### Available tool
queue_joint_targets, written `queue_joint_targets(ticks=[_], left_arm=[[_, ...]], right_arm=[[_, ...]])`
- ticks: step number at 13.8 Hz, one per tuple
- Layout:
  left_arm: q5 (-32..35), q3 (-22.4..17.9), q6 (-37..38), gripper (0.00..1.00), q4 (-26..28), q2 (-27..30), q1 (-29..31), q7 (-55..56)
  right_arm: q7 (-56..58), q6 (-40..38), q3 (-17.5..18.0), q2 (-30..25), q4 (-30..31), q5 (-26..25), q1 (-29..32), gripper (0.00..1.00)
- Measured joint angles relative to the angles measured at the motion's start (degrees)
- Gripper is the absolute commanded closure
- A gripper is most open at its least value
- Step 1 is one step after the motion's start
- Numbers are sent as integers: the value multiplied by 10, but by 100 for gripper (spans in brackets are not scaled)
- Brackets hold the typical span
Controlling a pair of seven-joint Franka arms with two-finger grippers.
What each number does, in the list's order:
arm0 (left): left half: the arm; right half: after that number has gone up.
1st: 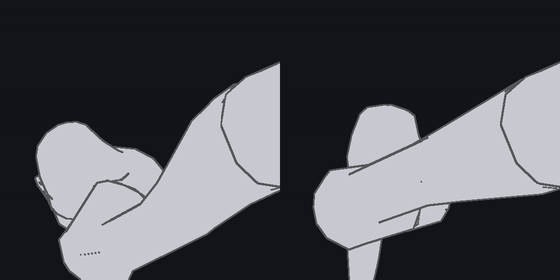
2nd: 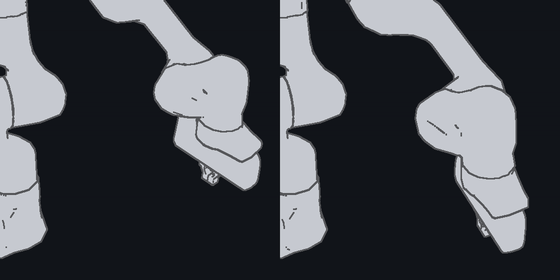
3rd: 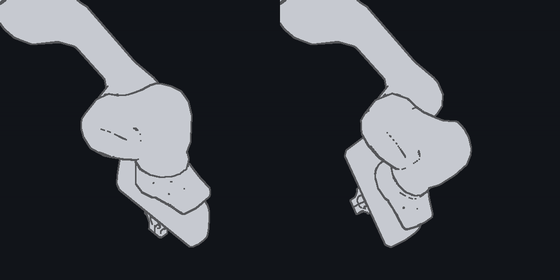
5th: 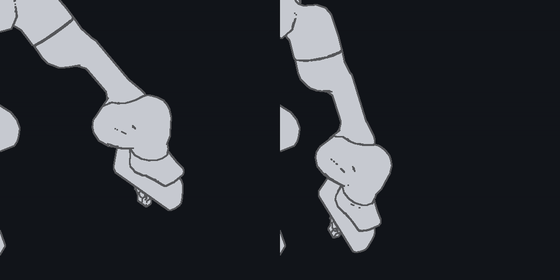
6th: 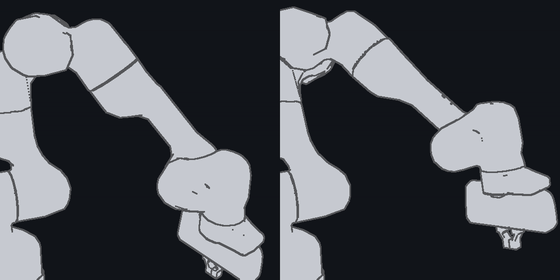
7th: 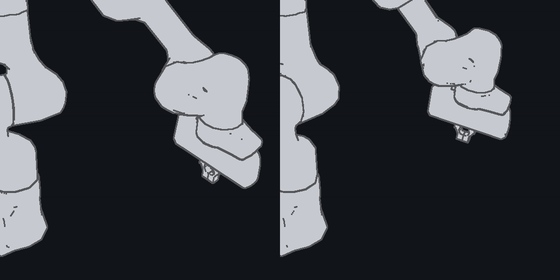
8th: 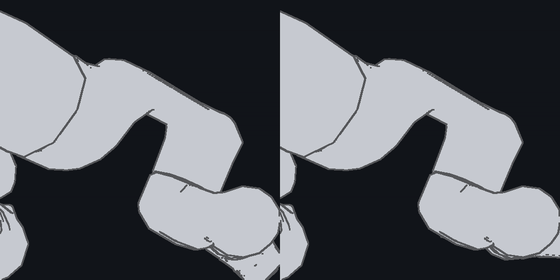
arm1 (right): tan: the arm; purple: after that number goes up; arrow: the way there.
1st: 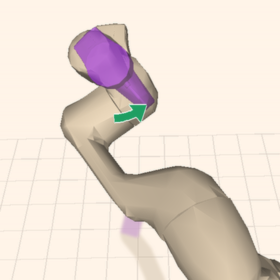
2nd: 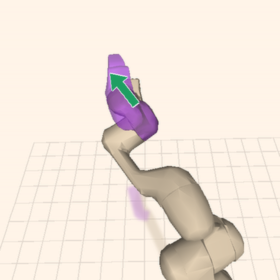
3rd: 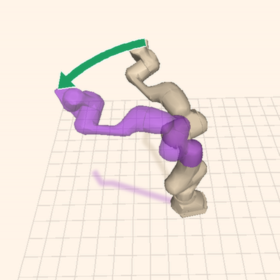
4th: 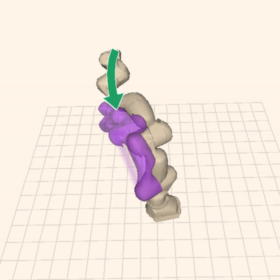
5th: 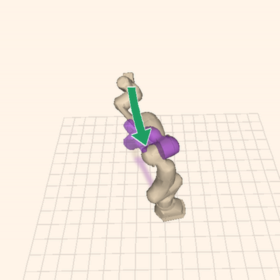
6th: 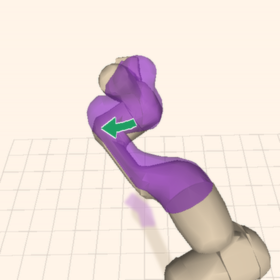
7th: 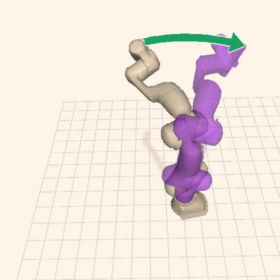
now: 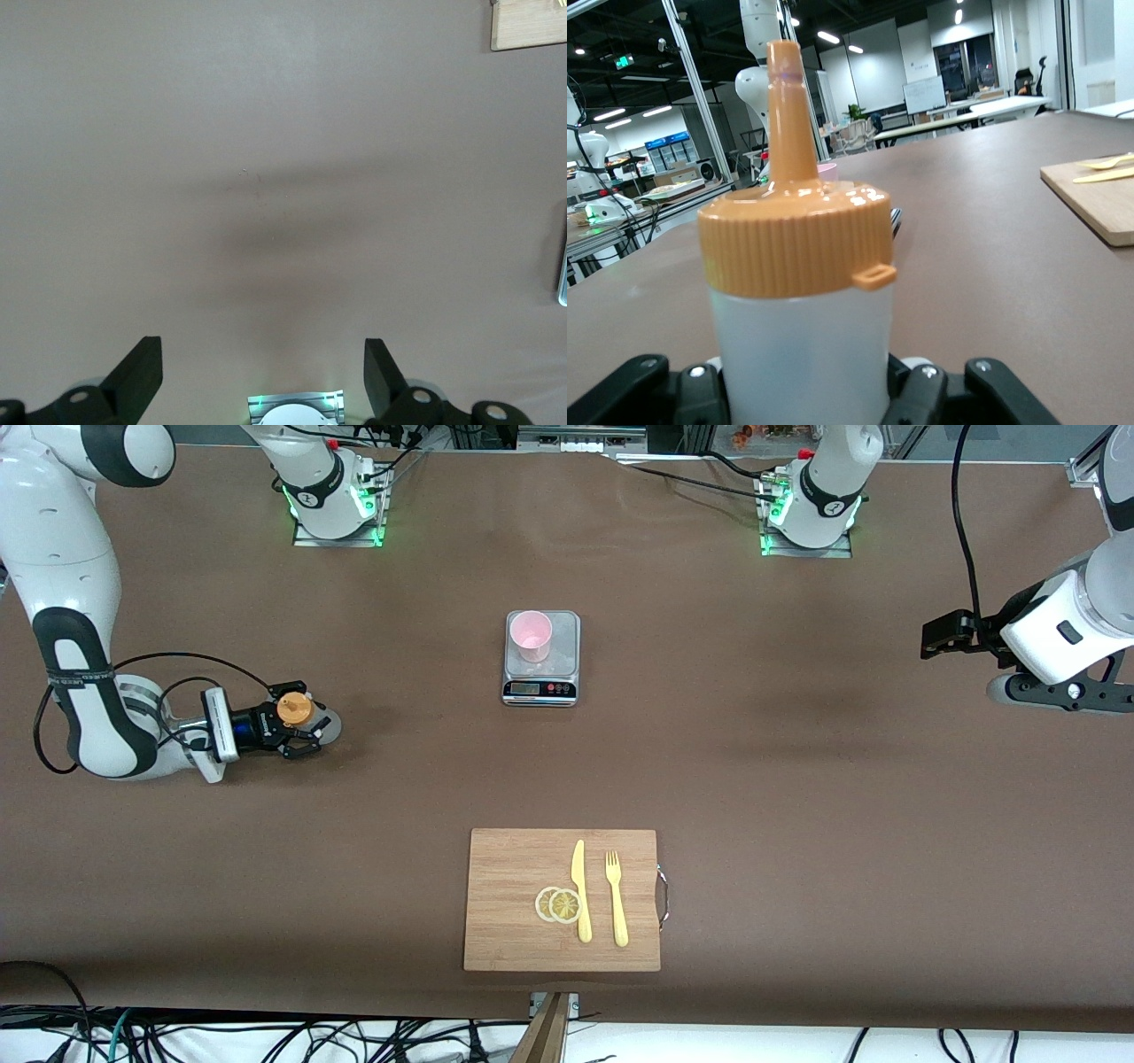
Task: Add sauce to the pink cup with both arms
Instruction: 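Carry the sauce bottle back to its spot with the right gripper, then set the bottle down and open the right gripper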
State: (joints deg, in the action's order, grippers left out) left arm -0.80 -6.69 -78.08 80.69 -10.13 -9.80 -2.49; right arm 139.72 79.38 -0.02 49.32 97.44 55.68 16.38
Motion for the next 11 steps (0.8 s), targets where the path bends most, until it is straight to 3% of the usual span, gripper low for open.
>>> queue_joint_targets(ticks=[1, 2, 11], left_arm=[[0, 0, 0, 0, 0, 0, 0, 0], [0, 0, 0, 0, 0, 0, 0, 0], [0, 0, 0, 0, -5, 0, 0, 0]], right_arm=[[3, -3, 0, 2, 0, 1, 0, 10], [3, -9, 0, 3, 0, 1, 0, 0], [3, -29, -33, 5, -18, -38, -1, 0]])
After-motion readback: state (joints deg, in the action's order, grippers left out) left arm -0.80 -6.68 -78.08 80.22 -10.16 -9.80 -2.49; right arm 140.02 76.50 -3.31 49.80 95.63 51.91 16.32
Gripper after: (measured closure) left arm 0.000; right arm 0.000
